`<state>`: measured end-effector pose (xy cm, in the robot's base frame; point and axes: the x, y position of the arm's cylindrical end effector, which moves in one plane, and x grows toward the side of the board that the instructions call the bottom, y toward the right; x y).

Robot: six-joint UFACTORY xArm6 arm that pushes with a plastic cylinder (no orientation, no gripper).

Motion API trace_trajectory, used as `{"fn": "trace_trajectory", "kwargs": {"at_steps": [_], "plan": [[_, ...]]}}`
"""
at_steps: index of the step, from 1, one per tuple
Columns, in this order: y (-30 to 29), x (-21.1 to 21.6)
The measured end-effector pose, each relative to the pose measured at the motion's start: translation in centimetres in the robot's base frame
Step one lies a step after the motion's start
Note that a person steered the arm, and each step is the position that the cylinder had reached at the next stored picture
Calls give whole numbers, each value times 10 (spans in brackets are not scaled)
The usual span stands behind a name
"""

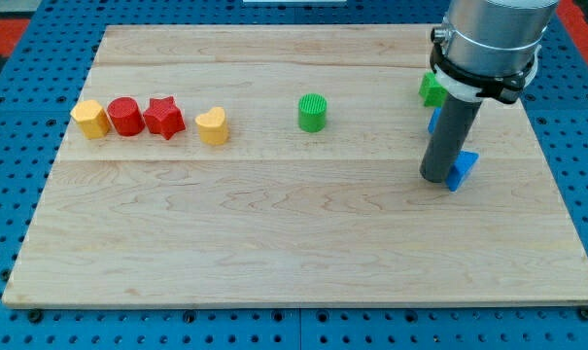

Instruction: Move the green circle towards top right

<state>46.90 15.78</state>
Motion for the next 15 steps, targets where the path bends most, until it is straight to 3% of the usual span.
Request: {"fn": "trace_trajectory", "kwargs": {"at_steps": [2, 4, 6, 8, 9, 10, 11, 13, 15], "plan": [[-67, -43], [-140, -49], [-158, -112], [-131, -161], [-124, -166], [-151, -137], [-124, -122], [-68, -186], [5, -211]]}}
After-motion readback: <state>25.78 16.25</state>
